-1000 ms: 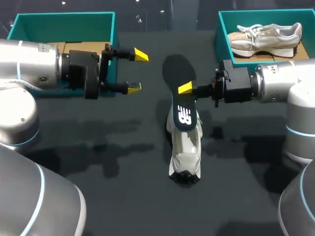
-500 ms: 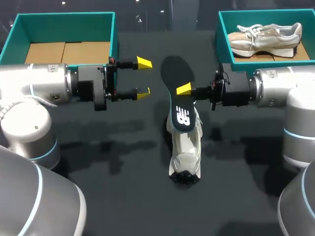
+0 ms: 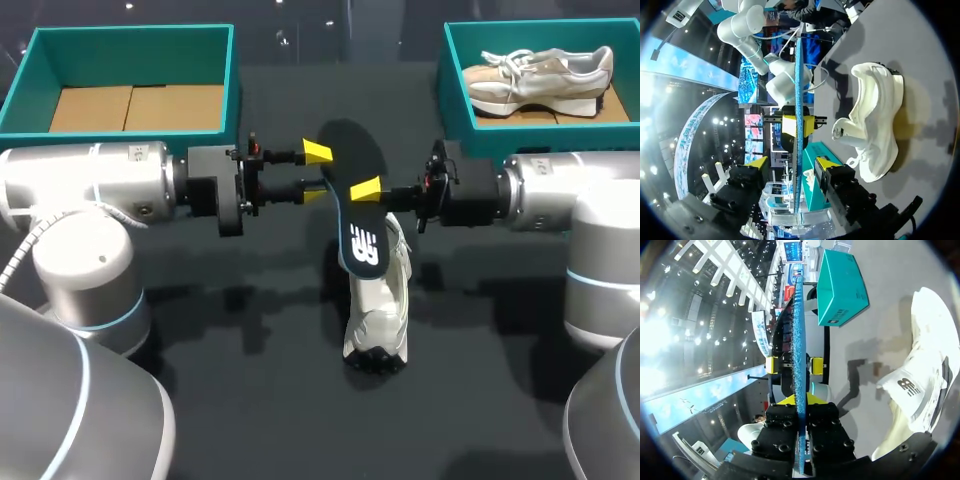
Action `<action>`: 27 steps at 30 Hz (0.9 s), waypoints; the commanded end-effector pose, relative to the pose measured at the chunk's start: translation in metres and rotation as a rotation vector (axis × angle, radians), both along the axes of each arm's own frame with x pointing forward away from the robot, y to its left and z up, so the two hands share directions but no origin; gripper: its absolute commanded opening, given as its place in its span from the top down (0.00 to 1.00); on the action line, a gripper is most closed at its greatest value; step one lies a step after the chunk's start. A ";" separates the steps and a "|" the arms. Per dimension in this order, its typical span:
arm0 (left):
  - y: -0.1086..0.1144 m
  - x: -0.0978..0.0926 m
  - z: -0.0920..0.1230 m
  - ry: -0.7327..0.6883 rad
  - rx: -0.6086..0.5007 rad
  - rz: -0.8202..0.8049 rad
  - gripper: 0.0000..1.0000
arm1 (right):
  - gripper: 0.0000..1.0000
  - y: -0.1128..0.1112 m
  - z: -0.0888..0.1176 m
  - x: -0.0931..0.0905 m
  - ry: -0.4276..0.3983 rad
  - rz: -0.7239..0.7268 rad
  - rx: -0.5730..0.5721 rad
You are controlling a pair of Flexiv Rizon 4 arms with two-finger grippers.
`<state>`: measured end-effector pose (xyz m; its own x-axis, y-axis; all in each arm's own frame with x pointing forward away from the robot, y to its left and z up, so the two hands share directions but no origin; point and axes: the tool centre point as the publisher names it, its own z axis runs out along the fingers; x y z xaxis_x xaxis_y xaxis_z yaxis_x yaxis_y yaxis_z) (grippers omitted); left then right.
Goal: Take the shoe out of the shoebox, open the shoe tongue, remove and reinsert the insole, then place the shoe into the shoebox
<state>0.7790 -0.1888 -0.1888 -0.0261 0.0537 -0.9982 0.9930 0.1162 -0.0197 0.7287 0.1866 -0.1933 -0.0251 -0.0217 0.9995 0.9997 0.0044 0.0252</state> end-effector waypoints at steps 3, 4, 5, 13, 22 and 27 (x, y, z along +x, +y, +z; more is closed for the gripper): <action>-0.014 0.001 -0.005 -0.001 0.007 -0.003 0.52 | 1.00 0.004 0.000 0.000 -0.001 0.000 -0.001; -0.015 0.000 -0.006 -0.005 0.014 -0.003 0.53 | 1.00 0.004 0.000 0.000 -0.001 -0.001 -0.001; -0.016 0.000 -0.007 -0.007 0.015 -0.002 0.53 | 1.00 0.004 0.001 0.000 -0.001 -0.001 -0.001; -0.027 0.001 -0.010 -0.021 0.029 0.005 0.61 | 1.00 0.007 0.000 0.001 0.001 0.005 0.000; -0.033 0.001 -0.011 -0.030 0.037 0.009 0.78 | 1.00 0.010 -0.001 0.001 0.011 0.010 0.008; -0.036 0.002 -0.012 -0.033 0.040 0.011 0.92 | 1.00 0.011 -0.002 0.001 0.014 0.011 0.010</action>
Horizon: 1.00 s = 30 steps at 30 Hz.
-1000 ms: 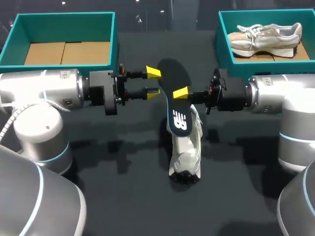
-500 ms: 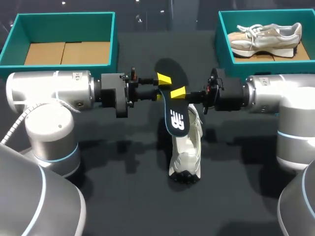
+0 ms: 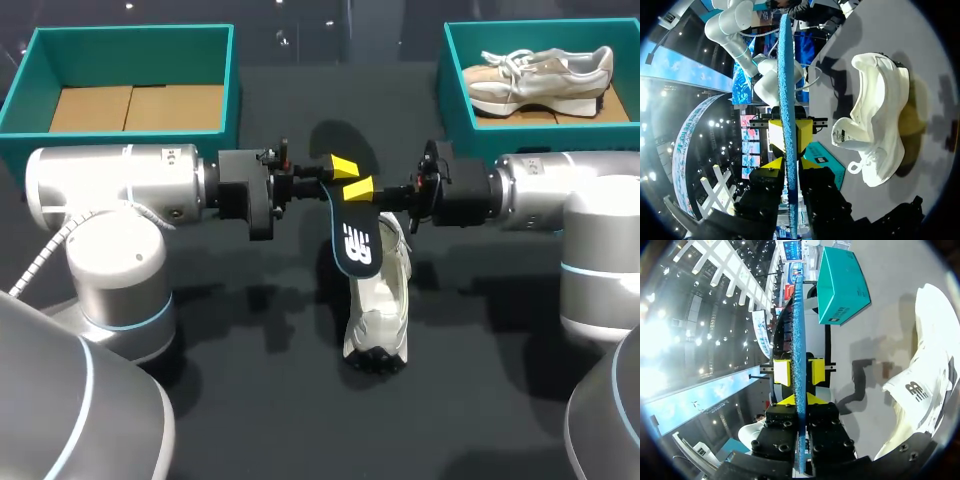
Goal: Take the shoe out of the shoebox, open the shoe tongue, remove and reinsert the insole, then place the shoe into the shoebox
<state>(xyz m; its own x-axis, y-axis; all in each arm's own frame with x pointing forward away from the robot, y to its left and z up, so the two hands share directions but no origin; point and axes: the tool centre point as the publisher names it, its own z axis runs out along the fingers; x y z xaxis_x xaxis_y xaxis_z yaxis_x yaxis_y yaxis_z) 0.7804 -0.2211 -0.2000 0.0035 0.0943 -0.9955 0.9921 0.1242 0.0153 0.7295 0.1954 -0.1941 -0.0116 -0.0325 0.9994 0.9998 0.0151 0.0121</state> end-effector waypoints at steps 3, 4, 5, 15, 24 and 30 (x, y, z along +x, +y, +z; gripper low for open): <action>-0.005 0.000 -0.001 -0.004 -0.001 0.001 1.00 | 1.00 0.002 -0.002 0.000 0.006 0.000 0.000; -0.006 0.000 -0.001 -0.004 -0.002 -0.001 1.00 | 1.00 0.002 -0.002 0.001 0.008 -0.002 0.000; -0.006 -0.001 -0.001 -0.005 -0.002 -0.004 1.00 | 1.00 0.002 -0.003 0.001 0.010 -0.004 0.001; 0.011 -0.014 0.002 0.018 0.006 -0.009 1.00 | 0.00 -0.025 -0.007 0.002 -0.025 -0.038 -0.010; 0.034 -0.039 0.007 0.071 -0.006 -0.018 1.00 | 0.00 -0.069 -0.003 -0.005 -0.180 -0.051 -0.086; 0.039 -0.047 0.011 0.056 -0.024 -0.043 1.00 | 0.00 -0.074 -0.004 -0.005 -0.181 -0.061 -0.111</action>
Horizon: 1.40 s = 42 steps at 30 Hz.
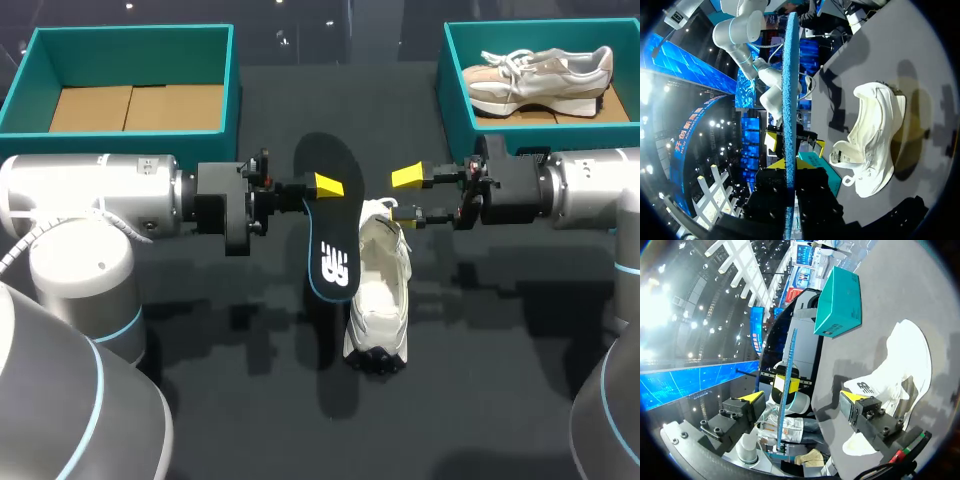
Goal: Take the shoe out of the shoebox, open the shoe tongue, remove and reinsert the insole, then place the shoe into the shoebox
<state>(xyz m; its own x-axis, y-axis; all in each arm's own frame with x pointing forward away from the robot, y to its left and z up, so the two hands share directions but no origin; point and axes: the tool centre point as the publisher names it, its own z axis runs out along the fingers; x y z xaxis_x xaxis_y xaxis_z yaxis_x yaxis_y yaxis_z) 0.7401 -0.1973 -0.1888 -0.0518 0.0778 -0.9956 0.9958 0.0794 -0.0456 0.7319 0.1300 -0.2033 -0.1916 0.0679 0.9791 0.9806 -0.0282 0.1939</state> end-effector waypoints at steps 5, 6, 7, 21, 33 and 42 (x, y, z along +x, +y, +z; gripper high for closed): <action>0.015 -0.006 0.000 -0.004 -0.007 0.002 1.00 | 0.00 -0.008 0.006 -0.007 0.001 -0.008 -0.014; 0.015 -0.006 0.000 -0.004 -0.007 0.002 1.00 | 0.00 -0.008 0.006 -0.007 0.001 -0.008 -0.014; 0.015 -0.006 0.000 -0.004 -0.007 0.002 1.00 | 0.00 -0.008 0.006 -0.007 0.001 -0.008 -0.014; -0.002 -0.053 0.009 0.082 0.036 -0.056 1.00 | 0.00 -0.071 -0.007 -0.031 -0.505 0.216 -0.321; -0.032 -0.103 0.001 0.218 0.060 -0.085 1.00 | 0.00 -0.101 -0.039 -0.045 -0.708 0.333 -0.468; -0.042 -0.119 -0.001 0.293 0.047 -0.105 1.00 | 0.00 -0.112 -0.050 -0.052 -0.720 0.343 -0.461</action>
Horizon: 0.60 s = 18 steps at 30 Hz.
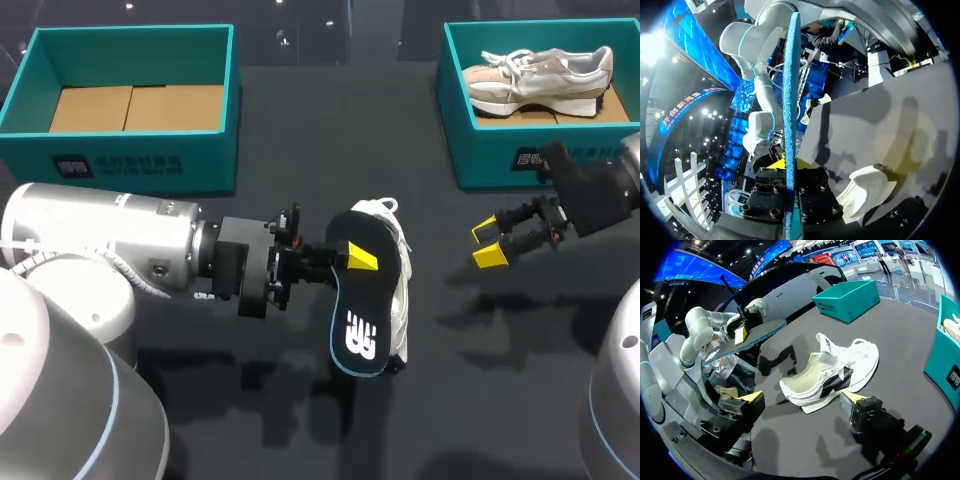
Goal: Take the shoe out of the shoebox, open the shoe tongue, remove and reinsert the insole, then place the shoe into the shoebox
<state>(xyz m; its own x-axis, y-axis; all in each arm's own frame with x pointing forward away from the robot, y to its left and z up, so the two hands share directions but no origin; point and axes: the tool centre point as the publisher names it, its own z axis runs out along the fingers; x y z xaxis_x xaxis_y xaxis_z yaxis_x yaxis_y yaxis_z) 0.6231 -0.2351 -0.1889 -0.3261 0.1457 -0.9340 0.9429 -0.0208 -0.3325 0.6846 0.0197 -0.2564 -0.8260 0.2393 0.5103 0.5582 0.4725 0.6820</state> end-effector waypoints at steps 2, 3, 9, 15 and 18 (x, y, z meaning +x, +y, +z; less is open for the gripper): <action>-0.004 -0.002 -0.001 -0.002 0.000 0.007 1.00 | 0.00 -0.001 0.003 -0.004 -0.003 -0.006 -0.007; -0.004 -0.002 -0.001 -0.002 0.000 0.007 1.00 | 0.00 -0.001 0.003 -0.004 -0.003 -0.006 -0.007; -0.004 -0.002 -0.001 -0.002 0.000 0.007 1.00 | 0.00 -0.001 0.003 -0.004 -0.003 -0.006 -0.007; -0.009 -0.007 0.002 0.095 -0.018 -0.020 1.00 | 0.00 0.013 0.004 -0.011 -0.291 0.123 -0.206; -0.011 -0.013 -0.001 0.163 -0.023 -0.026 1.00 | 0.00 0.014 -0.010 -0.014 -0.348 0.142 -0.234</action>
<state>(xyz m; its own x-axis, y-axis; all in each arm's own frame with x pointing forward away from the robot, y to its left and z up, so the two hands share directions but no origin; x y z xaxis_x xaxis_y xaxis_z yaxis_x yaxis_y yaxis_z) 0.6101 -0.2445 -0.1870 -0.4532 0.1327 -0.8815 0.8850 -0.0512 -0.4627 0.6789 0.0287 -0.2619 -0.9276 0.2019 0.3143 0.3694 0.6214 0.6909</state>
